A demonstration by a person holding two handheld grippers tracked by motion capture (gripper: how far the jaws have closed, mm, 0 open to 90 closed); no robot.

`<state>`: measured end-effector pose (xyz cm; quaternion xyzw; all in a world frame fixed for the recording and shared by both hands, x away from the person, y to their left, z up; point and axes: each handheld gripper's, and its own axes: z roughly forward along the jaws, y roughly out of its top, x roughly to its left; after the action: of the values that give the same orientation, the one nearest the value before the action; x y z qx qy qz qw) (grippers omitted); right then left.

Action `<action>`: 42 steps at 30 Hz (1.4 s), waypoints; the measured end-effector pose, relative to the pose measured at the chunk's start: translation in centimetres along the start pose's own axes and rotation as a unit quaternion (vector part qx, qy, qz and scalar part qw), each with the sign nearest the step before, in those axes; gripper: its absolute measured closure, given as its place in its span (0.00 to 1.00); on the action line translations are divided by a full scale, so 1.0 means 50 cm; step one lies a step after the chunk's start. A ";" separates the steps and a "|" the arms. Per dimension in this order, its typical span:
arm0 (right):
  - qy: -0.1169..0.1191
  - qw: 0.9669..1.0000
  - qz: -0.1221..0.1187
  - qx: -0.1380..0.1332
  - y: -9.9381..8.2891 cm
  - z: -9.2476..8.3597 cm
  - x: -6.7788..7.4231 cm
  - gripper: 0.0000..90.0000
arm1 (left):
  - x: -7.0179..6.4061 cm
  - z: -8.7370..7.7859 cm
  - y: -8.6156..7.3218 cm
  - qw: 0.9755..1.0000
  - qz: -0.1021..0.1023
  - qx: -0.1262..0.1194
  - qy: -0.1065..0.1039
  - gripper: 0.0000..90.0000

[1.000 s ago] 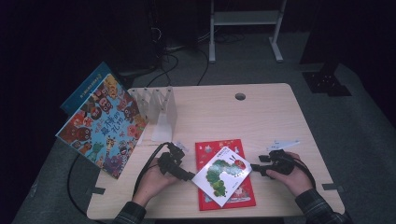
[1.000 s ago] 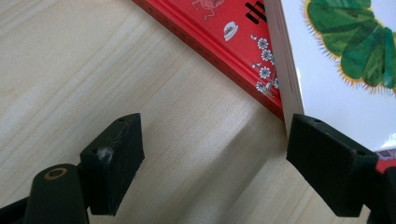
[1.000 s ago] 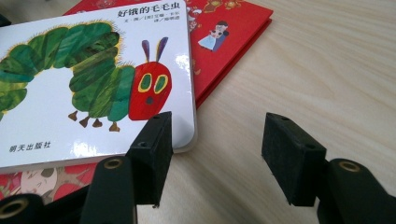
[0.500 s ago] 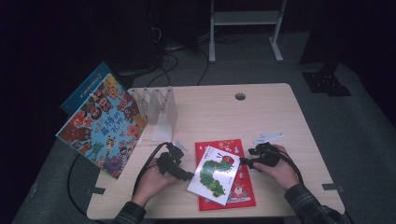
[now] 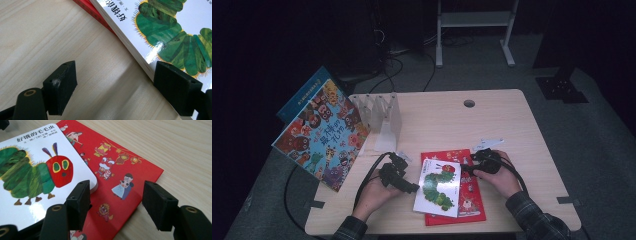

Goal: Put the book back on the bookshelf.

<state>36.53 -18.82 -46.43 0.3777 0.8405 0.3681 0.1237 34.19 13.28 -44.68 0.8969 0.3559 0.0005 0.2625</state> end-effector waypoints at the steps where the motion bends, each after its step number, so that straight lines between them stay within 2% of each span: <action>1: 0.005 1.000 0.001 -0.004 -0.002 -0.008 0.002 0.44 | 0.000 0.000 -0.001 1.000 -0.001 0.001 -0.001 0.20; 7: 0.028 1.000 -0.001 -0.012 -0.015 -0.034 0.019 0.44 | -0.005 -0.002 -0.013 1.000 -0.002 0.005 -0.005 0.20; 13: 0.039 0.999 -0.008 -0.005 -0.024 -0.041 0.039 0.45 | -0.011 -0.006 -0.021 1.000 0.000 0.007 -0.005 0.20; 18: 0.040 0.999 -0.026 0.003 -0.022 -0.026 0.057 0.46 | -0.013 -0.006 -0.022 1.000 0.005 0.008 -0.007 0.20; 28: 0.035 0.999 -0.019 -0.006 -0.005 -0.006 0.059 0.46 | -0.008 -0.010 -0.023 1.000 -0.001 0.004 -0.013 0.19; 34: 0.035 0.999 -0.026 -0.007 0.001 -0.001 0.064 0.45 | -0.005 -0.014 -0.025 1.000 -0.006 -0.002 -0.030 0.17; 36: 0.047 0.999 -0.027 -0.004 -0.007 -0.010 0.068 0.44 | -0.011 -0.012 -0.029 0.999 -0.010 -0.005 -0.041 0.15; 42: 0.067 0.997 -0.025 -0.005 -0.022 -0.032 0.080 0.43 | -0.019 -0.010 -0.028 0.998 -0.011 -0.009 -0.057 0.12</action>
<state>32.41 -17.23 -45.83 0.3308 0.8542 0.3934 0.0784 32.52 13.75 -44.72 0.8891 0.3502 -0.0501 0.2904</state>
